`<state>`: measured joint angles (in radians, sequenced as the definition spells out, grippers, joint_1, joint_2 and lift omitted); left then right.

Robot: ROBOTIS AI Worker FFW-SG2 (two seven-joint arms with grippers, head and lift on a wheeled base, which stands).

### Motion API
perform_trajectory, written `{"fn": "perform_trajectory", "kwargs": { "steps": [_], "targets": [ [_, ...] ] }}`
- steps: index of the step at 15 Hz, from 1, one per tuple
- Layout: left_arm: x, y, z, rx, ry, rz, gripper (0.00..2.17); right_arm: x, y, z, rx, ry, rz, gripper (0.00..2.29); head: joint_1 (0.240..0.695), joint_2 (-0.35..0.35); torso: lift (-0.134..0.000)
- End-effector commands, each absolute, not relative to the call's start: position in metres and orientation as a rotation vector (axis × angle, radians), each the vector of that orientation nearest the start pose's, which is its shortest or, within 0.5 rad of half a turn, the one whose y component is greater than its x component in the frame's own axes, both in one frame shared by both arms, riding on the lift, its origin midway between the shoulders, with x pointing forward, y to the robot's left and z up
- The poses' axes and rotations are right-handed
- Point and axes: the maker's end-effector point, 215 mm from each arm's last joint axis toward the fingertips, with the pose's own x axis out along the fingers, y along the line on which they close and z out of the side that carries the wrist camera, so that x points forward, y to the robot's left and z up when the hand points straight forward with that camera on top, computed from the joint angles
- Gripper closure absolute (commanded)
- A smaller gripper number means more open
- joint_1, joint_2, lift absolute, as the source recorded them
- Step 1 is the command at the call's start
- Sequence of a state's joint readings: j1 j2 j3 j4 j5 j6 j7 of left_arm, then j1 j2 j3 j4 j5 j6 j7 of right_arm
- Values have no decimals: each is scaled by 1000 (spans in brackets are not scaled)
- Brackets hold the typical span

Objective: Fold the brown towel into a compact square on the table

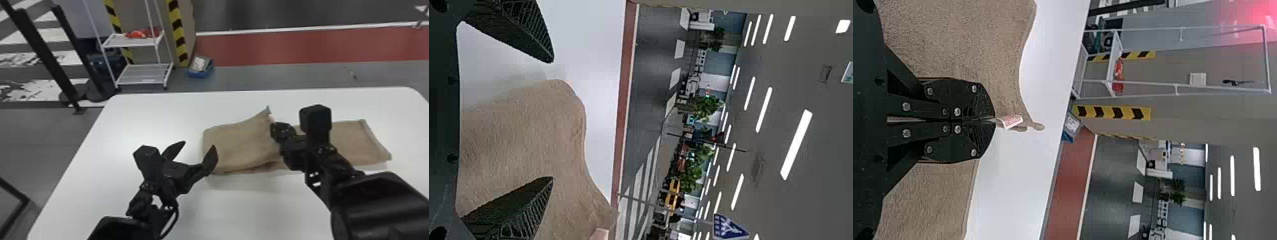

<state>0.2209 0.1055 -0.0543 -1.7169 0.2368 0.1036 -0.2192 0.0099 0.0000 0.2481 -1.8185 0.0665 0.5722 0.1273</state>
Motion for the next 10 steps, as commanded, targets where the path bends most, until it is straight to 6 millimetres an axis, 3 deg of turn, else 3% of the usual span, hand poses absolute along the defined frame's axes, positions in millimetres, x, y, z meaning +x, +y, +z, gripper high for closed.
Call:
{"fn": "perform_trajectory", "kwargs": {
  "steps": [1, 3, 5, 7, 9, 10],
  "targets": [
    [514, 177, -408, -158, 170, -280, 29, 556, -128, -343, 0, 277, 257, 1139, 695, 122, -123],
    [516, 181, -403, -158, 152, -272, 29, 545, -184, -353, 64, 313, 187, 1139, 695, 69, -123],
    [519, 179, -396, -160, 138, -269, 29, 538, -213, -366, 50, 335, 147, 1139, 695, 23, -123],
    [524, 175, -390, -162, 125, -268, 29, 539, -221, -390, 42, 392, 144, 1139, 695, -12, -123],
    [525, 170, -382, -161, 110, -276, 29, 542, -217, -383, 48, 380, 171, 1139, 695, -40, -123],
    [525, 170, -380, -160, 107, -273, 29, 541, -223, -369, 58, 358, 171, 1139, 695, -43, -123]
  ]
}}
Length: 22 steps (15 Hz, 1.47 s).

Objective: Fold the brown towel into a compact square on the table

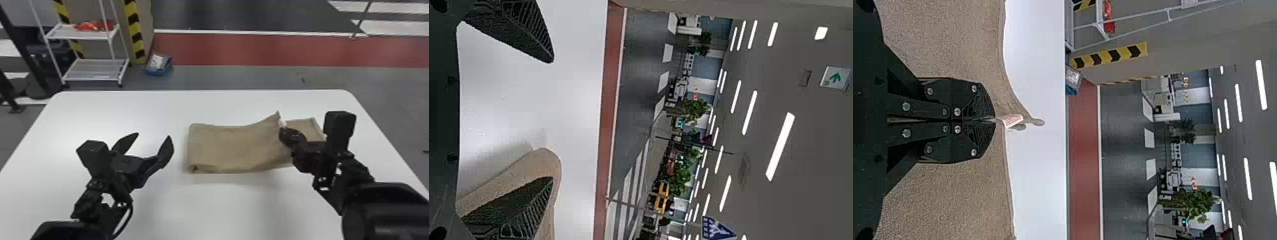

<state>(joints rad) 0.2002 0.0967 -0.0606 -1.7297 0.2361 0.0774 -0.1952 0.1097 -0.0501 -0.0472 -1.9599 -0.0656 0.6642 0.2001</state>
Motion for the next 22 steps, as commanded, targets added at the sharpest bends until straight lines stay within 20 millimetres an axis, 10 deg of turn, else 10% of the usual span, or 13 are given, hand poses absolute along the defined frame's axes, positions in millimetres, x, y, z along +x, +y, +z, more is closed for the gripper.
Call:
{"fn": "perform_trajectory", "kwargs": {
  "steps": [1, 4, 6, 10, 13, 18, 22],
  "targets": [
    [525, 171, -376, -155, 100, -271, 29, 539, -231, -355, 73, 341, 171, 1139, 695, -45, -123],
    [525, 176, -374, -147, 94, -252, 29, 548, -290, -324, 103, 329, 107, 1139, 695, -60, -123],
    [525, 176, -370, -145, 79, -251, 29, 550, -321, -352, 100, 393, 79, 1139, 695, -102, -123],
    [525, 164, -373, -136, 82, -271, 29, 574, -332, -413, 64, 459, 102, 1139, 695, -150, -123],
    [525, 161, -374, -121, 85, -274, 29, 577, -325, -399, 83, 420, 146, 1139, 695, -163, -123],
    [524, 162, -375, -120, 85, -267, 36, 605, -331, -319, 156, 269, 219, 1139, 695, -150, -123],
    [523, 158, -381, -118, 96, -273, 39, 610, -365, -376, 130, 349, 174, 1139, 695, -175, -123]
  ]
}}
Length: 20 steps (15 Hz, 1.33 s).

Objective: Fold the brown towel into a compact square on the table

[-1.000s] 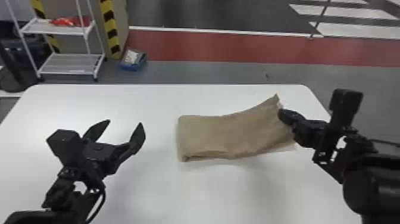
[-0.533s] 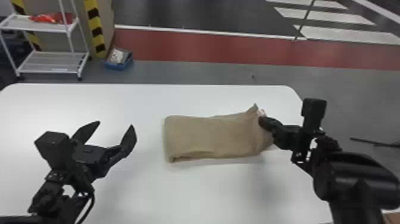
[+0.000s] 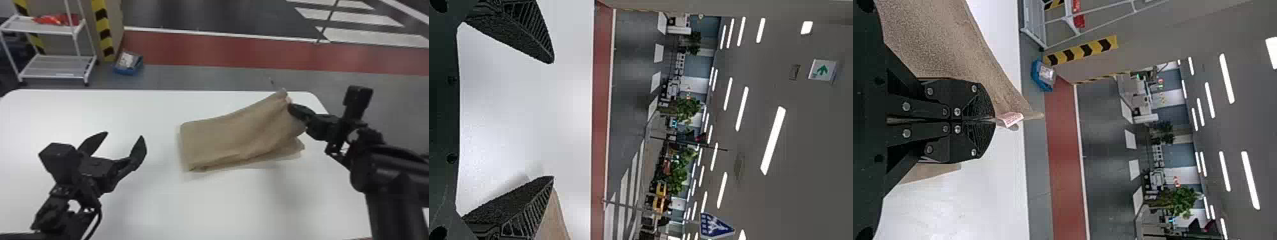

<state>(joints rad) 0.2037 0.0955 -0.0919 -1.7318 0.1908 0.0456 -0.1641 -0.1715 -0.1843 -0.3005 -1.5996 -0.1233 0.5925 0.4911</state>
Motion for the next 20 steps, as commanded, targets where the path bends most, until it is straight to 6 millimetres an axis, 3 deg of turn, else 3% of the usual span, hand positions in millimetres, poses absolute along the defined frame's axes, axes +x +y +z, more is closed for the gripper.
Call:
{"fn": "perform_trajectory", "kwargs": {
  "steps": [1, 8, 10, 11, 12, 15, 16, 18, 20],
  "targets": [
    [523, 156, -380, -116, 93, -277, 39, 609, -371, -384, 133, 348, 162, 1139, 695, -183, -123],
    [525, 148, -378, -104, 92, -289, 39, 606, -390, -401, 47, 395, 102, 1119, 695, -224, -123],
    [526, 152, -378, -102, 91, -277, 39, 599, -400, -399, 22, 391, 52, 350, 695, -229, -123],
    [527, 155, -378, -101, 91, -273, 39, 590, -412, -397, 20, 374, 25, 83, 695, -234, -123],
    [527, 156, -377, -101, 88, -271, 39, 581, -424, -395, 27, 355, 1, 2, 695, -238, -123],
    [530, 153, -375, -102, 85, -275, 39, 570, -446, -383, 62, 309, -46, 53, 695, -259, -123],
    [531, 151, -376, -103, 87, -277, 39, 565, -441, -384, 77, 307, -37, 63, 695, -268, -123],
    [533, 147, -375, -103, 73, -281, 39, 557, -411, -373, 67, 276, 27, 124, 695, -281, -123],
    [537, 155, -363, -102, 28, -249, 39, 550, -364, -365, 56, 254, 127, 957, 695, -266, -123]
  ]
}}
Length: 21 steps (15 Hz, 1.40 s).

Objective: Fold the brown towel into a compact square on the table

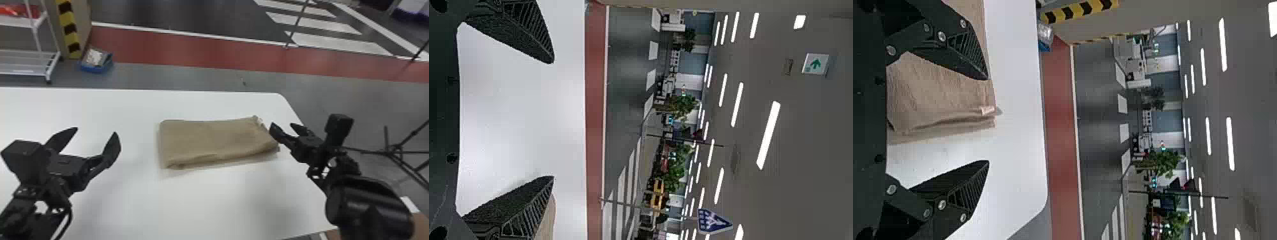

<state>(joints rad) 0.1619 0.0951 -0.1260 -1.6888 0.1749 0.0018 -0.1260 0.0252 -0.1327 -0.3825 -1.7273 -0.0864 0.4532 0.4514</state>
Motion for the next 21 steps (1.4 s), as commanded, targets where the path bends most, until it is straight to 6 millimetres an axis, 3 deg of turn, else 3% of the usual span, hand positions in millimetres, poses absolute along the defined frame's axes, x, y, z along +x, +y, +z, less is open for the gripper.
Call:
{"fn": "perform_trajectory", "kwargs": {
  "steps": [1, 2, 4, 7, 14, 21],
  "targets": [
    [539, 163, -359, -100, 12, -227, 39, 547, -335, -364, 61, 258, 204, 1801, 695, -250, -123],
    [540, 168, -357, -98, 10, -212, 39, 542, -309, -364, 58, 262, 269, 1932, 695, -232, -123],
    [542, 180, -349, -92, -8, -196, 39, 541, -279, -375, 46, 278, 324, 1956, 695, -161, -123],
    [542, 182, -348, -95, -8, -193, 39, 542, -261, -404, 44, 316, 343, 1959, 695, -98, -123],
    [543, 186, -340, -94, -34, -189, 39, 540, -242, -446, 59, 384, 367, 1959, 695, -68, -123],
    [543, 188, -339, -94, -38, -186, 39, 526, -165, -469, 117, 458, 457, 1959, 695, -17, -123]
  ]
}}
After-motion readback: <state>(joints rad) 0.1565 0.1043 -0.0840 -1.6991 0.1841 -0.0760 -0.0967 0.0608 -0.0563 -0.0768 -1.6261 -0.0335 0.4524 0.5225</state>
